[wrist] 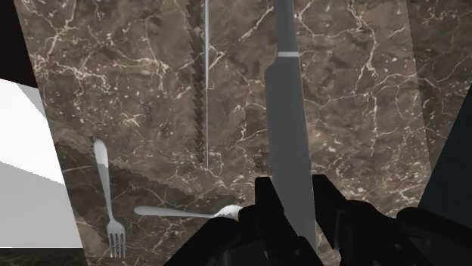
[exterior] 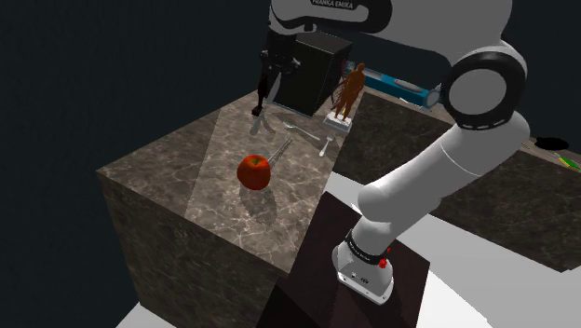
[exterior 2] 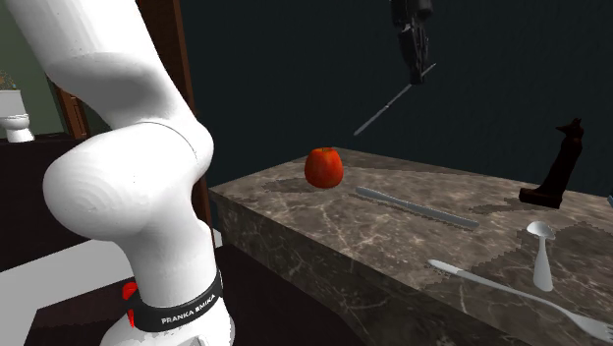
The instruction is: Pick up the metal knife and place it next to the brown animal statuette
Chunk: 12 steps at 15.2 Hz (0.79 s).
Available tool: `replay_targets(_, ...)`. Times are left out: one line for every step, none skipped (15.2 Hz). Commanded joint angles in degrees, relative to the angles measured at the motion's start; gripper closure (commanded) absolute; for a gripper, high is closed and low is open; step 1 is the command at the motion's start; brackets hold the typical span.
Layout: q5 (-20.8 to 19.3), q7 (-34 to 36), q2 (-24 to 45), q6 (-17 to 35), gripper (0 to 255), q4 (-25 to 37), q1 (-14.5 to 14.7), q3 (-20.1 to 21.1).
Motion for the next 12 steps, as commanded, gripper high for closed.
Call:
replay_targets(-2.2, 0.5, 4.7, 0.1, 255, 4.1, -0.8, 0.6)
replay_targets(-3.4, 0.8, 7.1, -0.1, 255, 6.4, -1.0, 0.9)
replay_targets(-4.6, 1.0, 9.6, -0.5, 255, 8.8, -1.2, 1.1)
replay_targets(-5.8, 1.2, 12.1, -0.9, 255, 11.3, -1.3, 1.3)
replay_targets(-7.1, 1.5, 14.6, -1.4, 255, 14.0, -1.2, 1.5)
replay_targets(-8.5, 1.6, 17.2, -2.1, 255, 16.8, -1.0, 1.6)
replay_targets(-9.8, 1.8, 19.9, -2.8, 255, 19.7, -0.8, 1.7)
replay_targets(-11.2, 1.9, 22.6, -3.6, 255, 22.8, -0.3, 1.7)
replay_targets(-12.5, 1.9, 25.3, -4.6, 255, 26.2, 0.2, 1.6)
replay_targets(-14.6, 1.8, 29.6, -6.3, 255, 31.6, 1.3, 1.5)
replay_targets(-14.5, 1.9, 29.4, -5.4, 255, 30.5, 1.2, 1.3)
replay_targets(-14.4, 2.1, 29.1, -4.6, 255, 29.5, 1.1, 1.2)
